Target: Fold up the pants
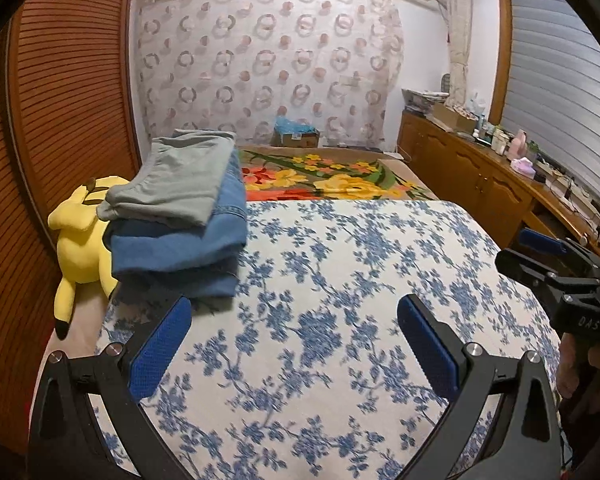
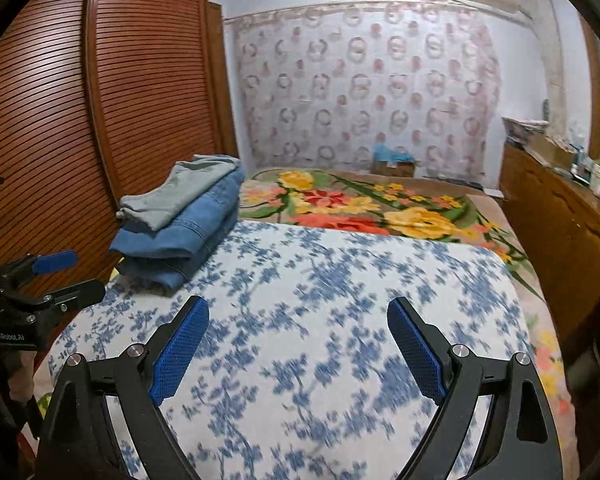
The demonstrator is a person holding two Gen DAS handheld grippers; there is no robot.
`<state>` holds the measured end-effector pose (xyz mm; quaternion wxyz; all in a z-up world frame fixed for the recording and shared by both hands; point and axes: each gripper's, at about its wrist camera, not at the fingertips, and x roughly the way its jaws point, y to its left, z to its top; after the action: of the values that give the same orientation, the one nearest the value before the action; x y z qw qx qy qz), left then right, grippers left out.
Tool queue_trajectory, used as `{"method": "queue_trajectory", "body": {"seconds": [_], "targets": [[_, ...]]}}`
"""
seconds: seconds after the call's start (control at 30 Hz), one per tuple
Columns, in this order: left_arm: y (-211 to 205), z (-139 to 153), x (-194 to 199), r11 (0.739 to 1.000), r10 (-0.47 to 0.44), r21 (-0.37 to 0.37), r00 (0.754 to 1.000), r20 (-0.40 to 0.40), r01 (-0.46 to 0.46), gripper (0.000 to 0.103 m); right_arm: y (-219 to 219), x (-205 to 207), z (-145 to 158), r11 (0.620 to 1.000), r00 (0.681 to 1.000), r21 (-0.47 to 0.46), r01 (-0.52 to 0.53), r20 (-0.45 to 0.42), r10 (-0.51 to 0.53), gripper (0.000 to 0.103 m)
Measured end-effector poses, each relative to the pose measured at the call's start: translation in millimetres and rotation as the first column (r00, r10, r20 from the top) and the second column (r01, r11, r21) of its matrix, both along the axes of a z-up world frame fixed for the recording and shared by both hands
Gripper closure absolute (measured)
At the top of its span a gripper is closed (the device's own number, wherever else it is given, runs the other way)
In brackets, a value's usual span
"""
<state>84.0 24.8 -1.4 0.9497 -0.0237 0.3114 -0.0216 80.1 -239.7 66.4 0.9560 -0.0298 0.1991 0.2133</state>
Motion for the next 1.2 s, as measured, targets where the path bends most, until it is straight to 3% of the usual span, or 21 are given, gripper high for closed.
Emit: {"method": "queue_trajectory", "body": {"seconds": [0.53, 1.2], "targets": [[-36, 13, -37, 0.999, -0.050, 0.008, 0.997, 0.052, 0.050, 0.000, -42, -61, 8, 0.988, 0.988, 0.029, 0.149, 0.040, -0.150, 0.011], [-45, 67, -71, 0.998, -0.055, 0.039, 0.982, 0.182, 0.049, 0.000, -49, -89, 24, 0.986, 0.976, 0.076, 0.147, 0.148, -0.157, 0.011]]}}
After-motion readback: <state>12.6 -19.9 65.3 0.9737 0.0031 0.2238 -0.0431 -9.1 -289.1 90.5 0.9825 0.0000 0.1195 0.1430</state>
